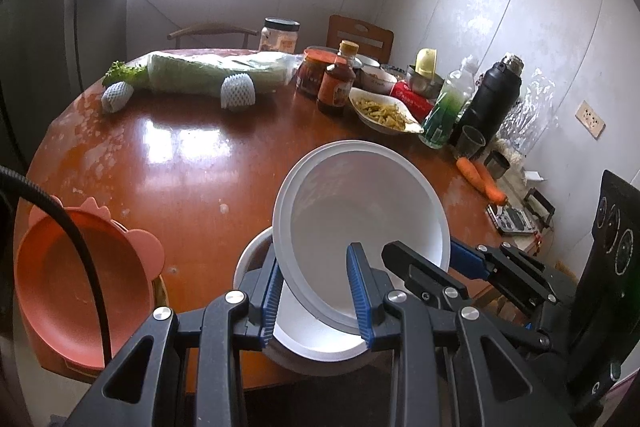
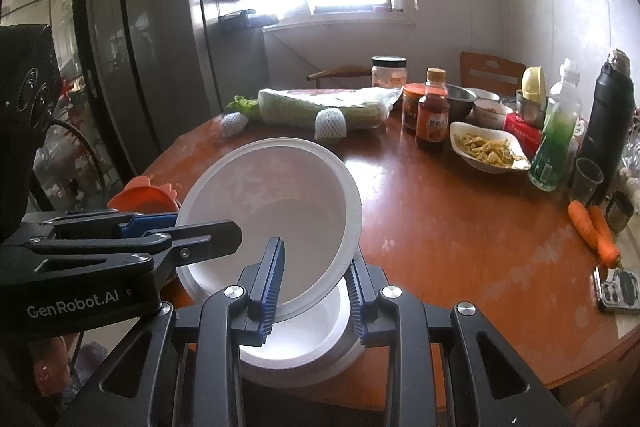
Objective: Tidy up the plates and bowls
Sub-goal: 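Lower the small paper bowl into the large white bowl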
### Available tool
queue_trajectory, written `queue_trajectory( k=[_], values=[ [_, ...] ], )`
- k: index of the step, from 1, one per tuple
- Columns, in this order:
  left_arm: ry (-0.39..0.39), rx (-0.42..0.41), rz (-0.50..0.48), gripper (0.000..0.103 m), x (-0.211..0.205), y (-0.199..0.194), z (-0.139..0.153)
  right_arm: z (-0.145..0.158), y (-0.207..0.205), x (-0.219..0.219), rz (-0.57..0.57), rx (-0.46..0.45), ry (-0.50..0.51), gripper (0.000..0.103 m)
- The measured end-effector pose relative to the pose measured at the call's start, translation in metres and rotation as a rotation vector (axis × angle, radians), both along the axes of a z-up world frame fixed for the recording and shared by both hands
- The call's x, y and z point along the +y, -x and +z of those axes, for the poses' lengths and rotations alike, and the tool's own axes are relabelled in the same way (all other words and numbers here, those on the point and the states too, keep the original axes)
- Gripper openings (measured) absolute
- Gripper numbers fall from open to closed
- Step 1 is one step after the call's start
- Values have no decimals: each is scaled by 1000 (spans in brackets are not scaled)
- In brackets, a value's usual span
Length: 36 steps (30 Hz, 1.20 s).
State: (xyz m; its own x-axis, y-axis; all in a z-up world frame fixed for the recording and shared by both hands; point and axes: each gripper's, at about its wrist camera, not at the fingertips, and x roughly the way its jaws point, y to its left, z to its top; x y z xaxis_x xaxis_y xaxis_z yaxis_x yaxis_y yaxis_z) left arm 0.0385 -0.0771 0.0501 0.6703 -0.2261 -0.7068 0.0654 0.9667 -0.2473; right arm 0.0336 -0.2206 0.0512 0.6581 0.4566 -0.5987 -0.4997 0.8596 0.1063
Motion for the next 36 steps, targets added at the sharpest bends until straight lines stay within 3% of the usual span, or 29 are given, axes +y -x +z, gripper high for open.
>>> queue_trajectory(
  k=[11,36],
  values=[
    [-13,67,-13,32,-2,0,-21,-20,3,-1,11,60,13,32],
    [-36,127,2,32,-2,-4,-43,-46,-1,6,20,122,47,32]
  ],
)
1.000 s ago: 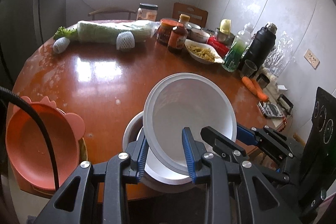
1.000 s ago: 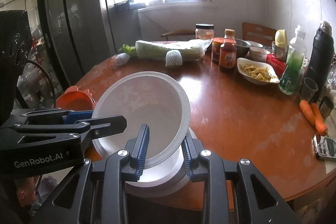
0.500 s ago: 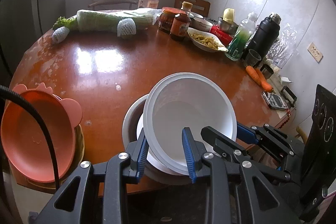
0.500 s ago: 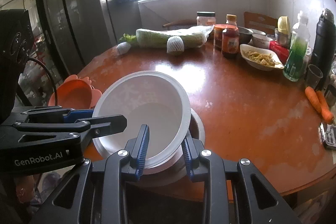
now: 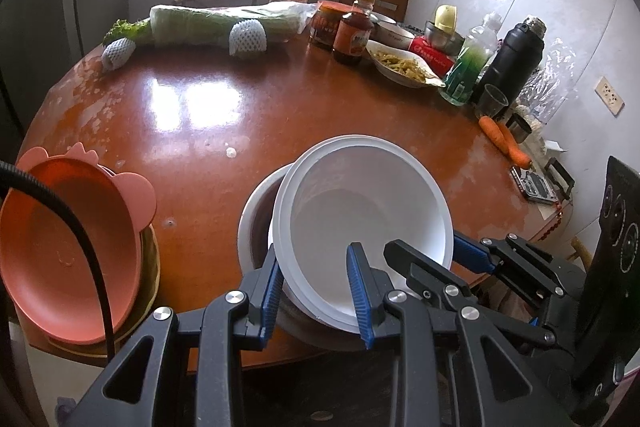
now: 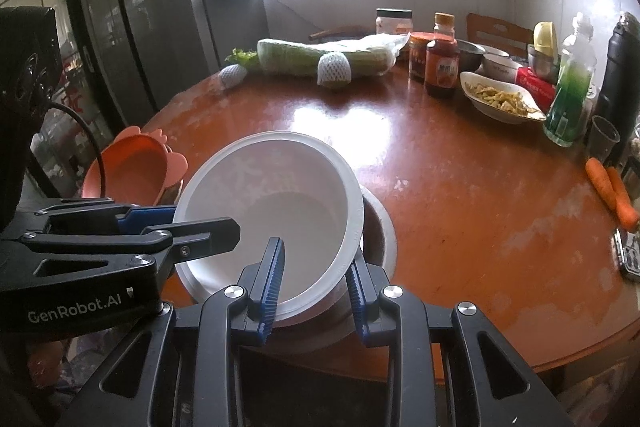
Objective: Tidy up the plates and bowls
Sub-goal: 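Lower the small paper bowl into the large white bowl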
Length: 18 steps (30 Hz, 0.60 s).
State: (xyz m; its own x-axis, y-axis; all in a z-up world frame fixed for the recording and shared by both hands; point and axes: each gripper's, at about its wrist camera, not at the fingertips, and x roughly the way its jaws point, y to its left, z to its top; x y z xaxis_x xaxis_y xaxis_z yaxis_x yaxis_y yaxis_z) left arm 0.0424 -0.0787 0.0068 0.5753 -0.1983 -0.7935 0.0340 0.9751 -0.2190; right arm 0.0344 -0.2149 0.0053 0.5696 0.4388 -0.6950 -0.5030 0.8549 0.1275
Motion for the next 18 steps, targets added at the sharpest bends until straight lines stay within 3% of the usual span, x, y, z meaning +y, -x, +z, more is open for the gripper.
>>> queue_trajectory(
  k=[18],
  values=[
    [-42,6,23,32,1,-2,-5,-4,2,8,-14,-30,61,32]
  ],
)
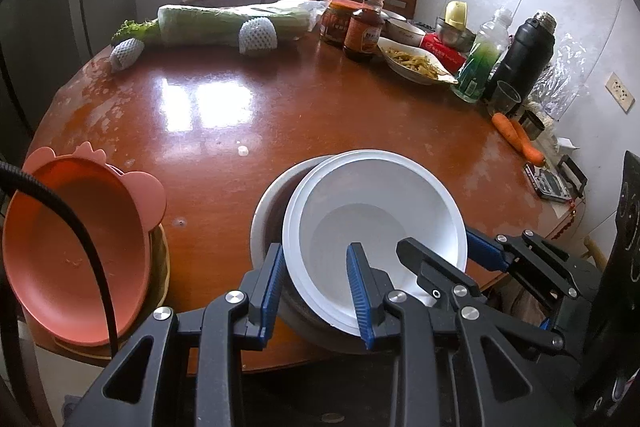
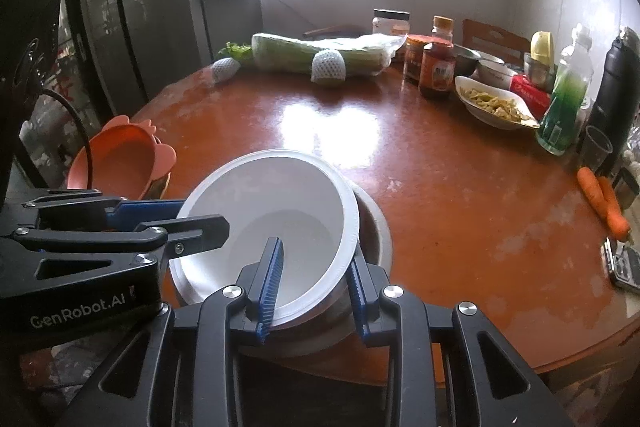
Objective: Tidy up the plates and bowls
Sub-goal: 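Lower the small paper bowl into the large white bowl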
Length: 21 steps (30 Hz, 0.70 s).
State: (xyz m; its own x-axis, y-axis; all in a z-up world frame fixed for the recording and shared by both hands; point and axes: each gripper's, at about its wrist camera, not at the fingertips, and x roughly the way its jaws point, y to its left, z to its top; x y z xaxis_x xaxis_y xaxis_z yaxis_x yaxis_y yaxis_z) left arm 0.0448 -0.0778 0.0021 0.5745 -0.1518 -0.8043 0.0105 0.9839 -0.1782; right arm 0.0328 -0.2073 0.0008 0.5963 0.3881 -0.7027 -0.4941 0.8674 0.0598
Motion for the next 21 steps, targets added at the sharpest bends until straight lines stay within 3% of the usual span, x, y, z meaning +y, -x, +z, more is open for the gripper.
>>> queue_trajectory(
  k=[21],
  values=[
    [-3,-13,2,32,5,2,5,5,0,-6,-24,-9,-5,36]
  ],
)
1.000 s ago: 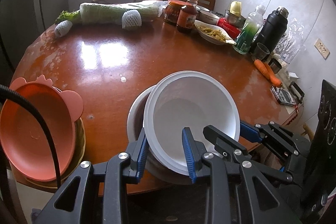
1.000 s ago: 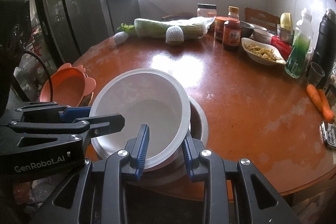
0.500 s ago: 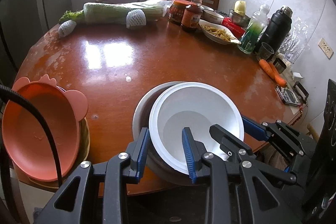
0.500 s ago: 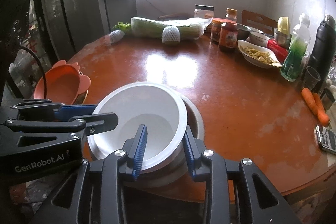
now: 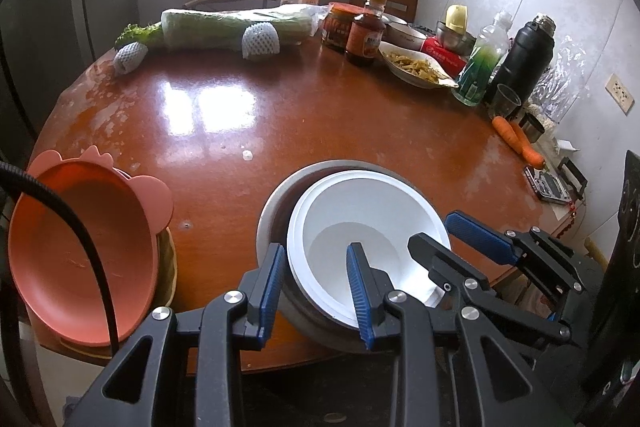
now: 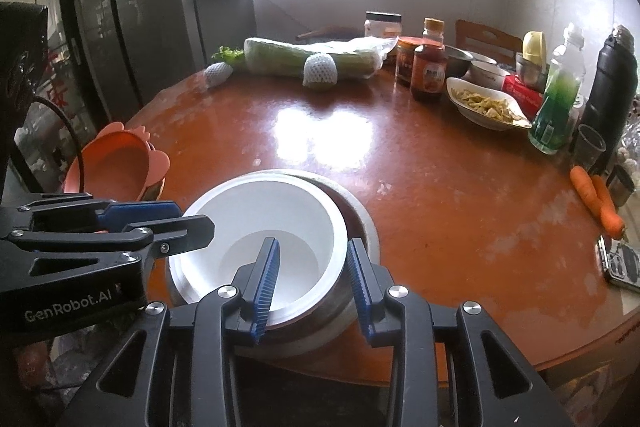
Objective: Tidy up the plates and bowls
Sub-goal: 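Lower the small paper bowl into the large white bowl, then open the right gripper and withdraw from the nested bowls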
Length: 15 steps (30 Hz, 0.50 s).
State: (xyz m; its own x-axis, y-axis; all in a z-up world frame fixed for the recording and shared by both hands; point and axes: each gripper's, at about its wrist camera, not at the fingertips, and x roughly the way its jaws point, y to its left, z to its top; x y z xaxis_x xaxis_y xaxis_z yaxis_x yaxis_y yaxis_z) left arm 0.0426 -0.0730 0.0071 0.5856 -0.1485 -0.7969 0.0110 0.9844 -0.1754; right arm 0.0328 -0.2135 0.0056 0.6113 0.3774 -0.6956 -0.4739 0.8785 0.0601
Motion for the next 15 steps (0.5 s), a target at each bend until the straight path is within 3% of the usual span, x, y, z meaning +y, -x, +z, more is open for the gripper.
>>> queue_trajectory(
  k=[6,15],
  values=[
    [-2,-25,5,32,1,4,7,4,1,-2,-2,-12,-5,37],
    [-19,-44,27,36,5,9,13,10,3,-3,1,-35,-8,56]
  ],
)
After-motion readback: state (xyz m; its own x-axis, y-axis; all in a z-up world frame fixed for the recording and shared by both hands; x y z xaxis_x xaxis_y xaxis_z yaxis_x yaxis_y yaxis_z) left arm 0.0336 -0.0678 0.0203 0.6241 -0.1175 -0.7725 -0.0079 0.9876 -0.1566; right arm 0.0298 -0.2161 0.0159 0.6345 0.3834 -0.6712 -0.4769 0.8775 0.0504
